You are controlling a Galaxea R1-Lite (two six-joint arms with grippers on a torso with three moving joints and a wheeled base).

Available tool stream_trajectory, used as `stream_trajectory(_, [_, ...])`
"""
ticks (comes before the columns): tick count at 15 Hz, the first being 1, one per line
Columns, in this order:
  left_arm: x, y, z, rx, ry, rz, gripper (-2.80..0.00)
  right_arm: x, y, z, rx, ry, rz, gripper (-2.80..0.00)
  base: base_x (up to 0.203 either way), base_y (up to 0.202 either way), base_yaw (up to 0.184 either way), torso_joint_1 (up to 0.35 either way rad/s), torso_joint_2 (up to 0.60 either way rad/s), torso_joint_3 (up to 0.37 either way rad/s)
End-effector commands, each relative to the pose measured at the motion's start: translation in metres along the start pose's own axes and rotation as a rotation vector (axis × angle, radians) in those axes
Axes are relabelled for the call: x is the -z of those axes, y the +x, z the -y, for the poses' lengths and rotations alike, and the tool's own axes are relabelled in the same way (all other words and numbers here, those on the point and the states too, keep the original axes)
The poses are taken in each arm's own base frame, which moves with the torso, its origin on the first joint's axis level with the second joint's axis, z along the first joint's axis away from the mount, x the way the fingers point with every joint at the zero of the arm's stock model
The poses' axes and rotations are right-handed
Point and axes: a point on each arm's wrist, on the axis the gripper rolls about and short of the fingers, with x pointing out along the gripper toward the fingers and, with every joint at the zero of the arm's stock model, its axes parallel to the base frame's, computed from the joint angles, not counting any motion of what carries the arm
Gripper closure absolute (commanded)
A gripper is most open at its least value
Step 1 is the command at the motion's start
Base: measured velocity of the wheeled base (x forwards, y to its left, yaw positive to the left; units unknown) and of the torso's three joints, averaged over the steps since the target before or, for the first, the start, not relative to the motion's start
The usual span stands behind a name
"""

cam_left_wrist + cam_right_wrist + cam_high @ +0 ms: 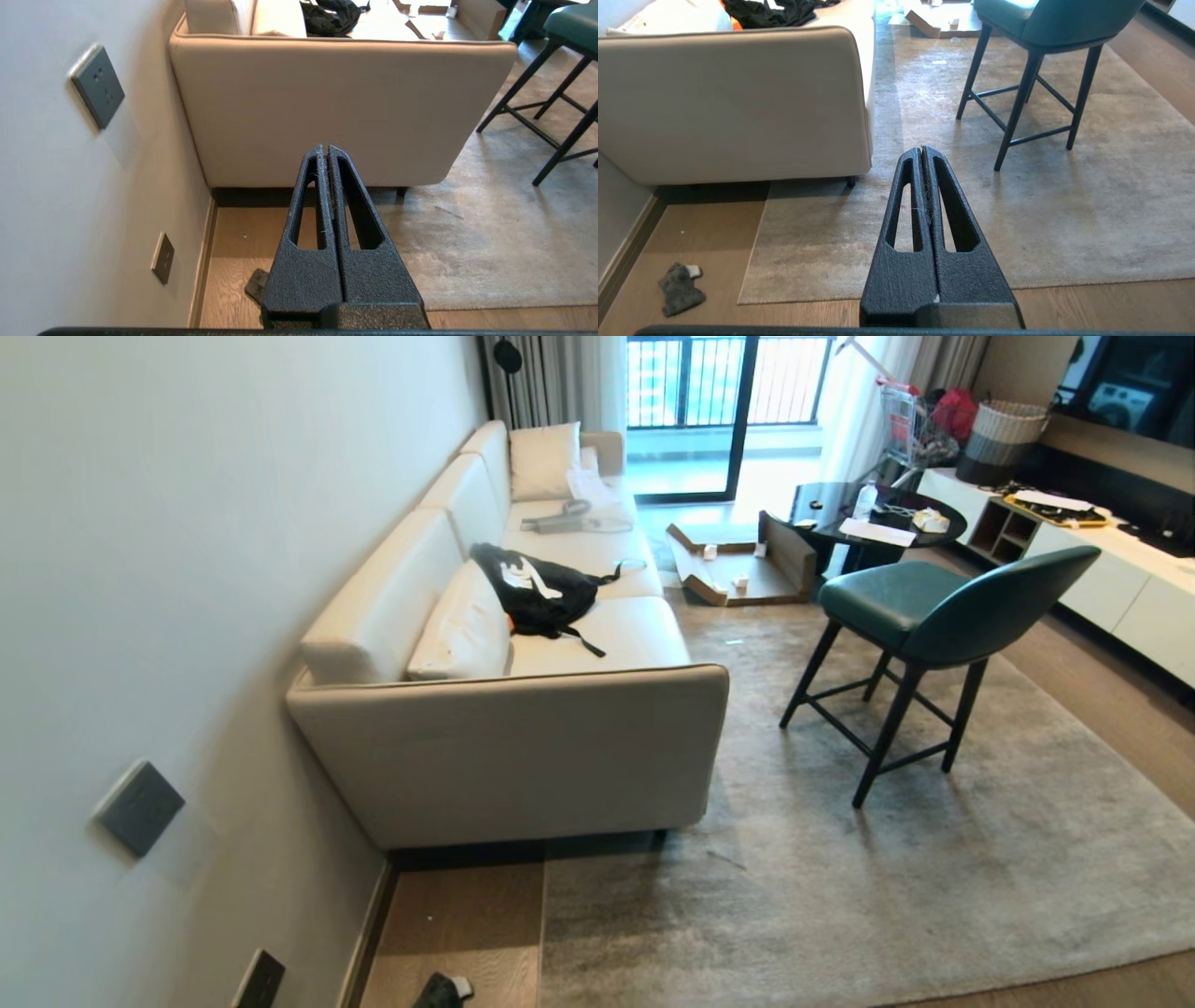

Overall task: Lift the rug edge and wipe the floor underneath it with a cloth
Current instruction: Pick up the rag

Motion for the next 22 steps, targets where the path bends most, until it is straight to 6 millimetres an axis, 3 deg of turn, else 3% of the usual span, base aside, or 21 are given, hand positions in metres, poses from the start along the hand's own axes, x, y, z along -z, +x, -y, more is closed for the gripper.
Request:
stream_trajectory(1, [0.0000,0.0000,0.0000,0.000,-0.001,0.001,0.00,0.0000,0.0001,0.0000,0.000,-0.001,-0.002,0.00,0.000,0.000,0.000,-0.180,0.54,0.367])
stream_trajectory(12, [0.0000,0.0000,0.0000,0.000,-0.001,0.001,0.00,0.0000,0.0001,0.0002,0.010,0.030,-0.002,0.00,0.000,0.000,0.000,-0.133,0.51,0.370])
stream_trajectory(22, [0.0000,0.0000,0.0000,0.000,-0.001,0.001,0.00,-0.0002,0.0001,0.0002,0.010,0.031,0.000,0.00,0.000,0.000,0.000,-0.022,0.39,0.366])
